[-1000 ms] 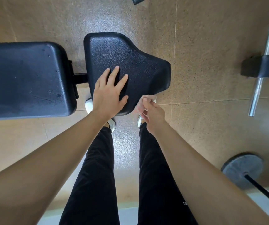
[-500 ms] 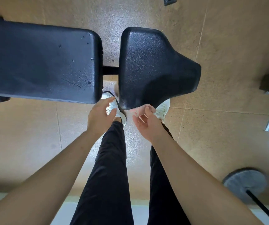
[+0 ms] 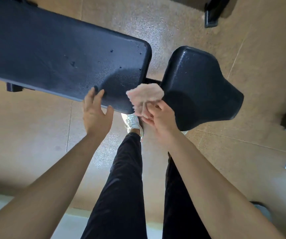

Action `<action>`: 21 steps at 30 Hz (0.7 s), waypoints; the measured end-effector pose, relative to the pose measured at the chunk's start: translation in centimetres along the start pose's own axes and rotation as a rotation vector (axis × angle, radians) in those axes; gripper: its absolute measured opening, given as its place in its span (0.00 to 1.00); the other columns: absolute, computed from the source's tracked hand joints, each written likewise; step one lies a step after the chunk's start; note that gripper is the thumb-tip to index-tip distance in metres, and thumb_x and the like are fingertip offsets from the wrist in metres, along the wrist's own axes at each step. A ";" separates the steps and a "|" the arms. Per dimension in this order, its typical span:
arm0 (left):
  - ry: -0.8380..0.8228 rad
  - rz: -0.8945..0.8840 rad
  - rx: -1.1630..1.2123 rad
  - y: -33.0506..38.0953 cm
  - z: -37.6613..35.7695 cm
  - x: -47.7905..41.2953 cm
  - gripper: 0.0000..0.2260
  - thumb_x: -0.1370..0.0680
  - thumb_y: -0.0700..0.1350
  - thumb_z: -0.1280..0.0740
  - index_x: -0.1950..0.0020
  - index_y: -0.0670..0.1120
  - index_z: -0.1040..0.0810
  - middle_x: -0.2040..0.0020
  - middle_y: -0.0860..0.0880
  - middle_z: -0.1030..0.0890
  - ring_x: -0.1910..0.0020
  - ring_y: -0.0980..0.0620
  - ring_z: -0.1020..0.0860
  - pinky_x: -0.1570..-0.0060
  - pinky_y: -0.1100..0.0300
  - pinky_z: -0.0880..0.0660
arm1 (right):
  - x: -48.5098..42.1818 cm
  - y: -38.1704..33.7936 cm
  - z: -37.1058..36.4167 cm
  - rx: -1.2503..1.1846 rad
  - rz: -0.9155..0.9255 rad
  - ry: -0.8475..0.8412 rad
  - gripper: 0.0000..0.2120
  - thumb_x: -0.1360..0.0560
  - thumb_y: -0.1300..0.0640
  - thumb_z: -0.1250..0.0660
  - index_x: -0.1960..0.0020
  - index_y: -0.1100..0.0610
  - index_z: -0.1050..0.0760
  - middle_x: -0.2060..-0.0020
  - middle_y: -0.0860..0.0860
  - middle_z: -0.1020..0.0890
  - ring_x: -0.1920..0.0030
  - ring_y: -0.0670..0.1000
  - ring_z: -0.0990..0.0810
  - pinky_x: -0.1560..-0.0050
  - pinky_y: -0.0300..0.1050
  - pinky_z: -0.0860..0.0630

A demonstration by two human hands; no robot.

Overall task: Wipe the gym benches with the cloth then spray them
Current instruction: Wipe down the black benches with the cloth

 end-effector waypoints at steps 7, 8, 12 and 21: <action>-0.097 0.068 -0.137 -3.1 1.0 -1.7 0.32 0.21 0.50 0.30 0.19 0.48 0.37 0.17 0.44 0.43 0.22 0.41 0.40 0.27 0.40 0.33 | -0.6 -7.7 -2.9 0.921 0.887 0.227 0.04 0.21 0.60 0.33 0.51 0.60 0.22 0.62 0.51 0.22 0.61 0.50 0.26 0.59 0.43 0.30; -0.111 0.069 -0.127 -3.5 1.2 -1.9 0.31 0.21 0.50 0.30 0.19 0.49 0.36 0.17 0.45 0.43 0.22 0.42 0.39 0.27 0.40 0.33 | -0.7 -8.1 -3.8 1.042 0.991 0.211 0.06 0.21 0.61 0.32 0.45 0.59 0.21 0.58 0.51 0.21 0.58 0.52 0.26 0.57 0.45 0.29; -0.095 0.048 -0.072 -3.9 2.0 -2.3 0.28 0.21 0.49 0.30 0.22 0.48 0.31 0.19 0.44 0.38 0.23 0.41 0.37 0.29 0.41 0.32 | -3.5 -6.3 -6.2 1.418 0.885 -0.204 0.28 0.24 0.57 0.29 0.26 0.49 0.31 0.38 0.53 0.24 0.42 0.54 0.24 0.43 0.53 0.22; 0.019 -0.126 0.115 -0.8 2.3 -6.4 0.18 0.23 0.53 0.32 0.33 0.53 0.20 0.40 0.50 0.18 0.42 0.43 0.22 0.39 0.48 0.26 | -7.0 -6.7 -7.4 1.275 0.785 -0.040 0.17 0.22 0.56 0.30 0.34 0.50 0.23 0.46 0.51 0.24 0.52 0.50 0.21 0.45 0.46 0.22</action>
Point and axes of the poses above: each hand's wrist, its own x-axis away from the middle knuckle, its own z-axis out of the back of the hand, y = z × x, the point moved 3 cm from there along -x, towards the middle knuckle
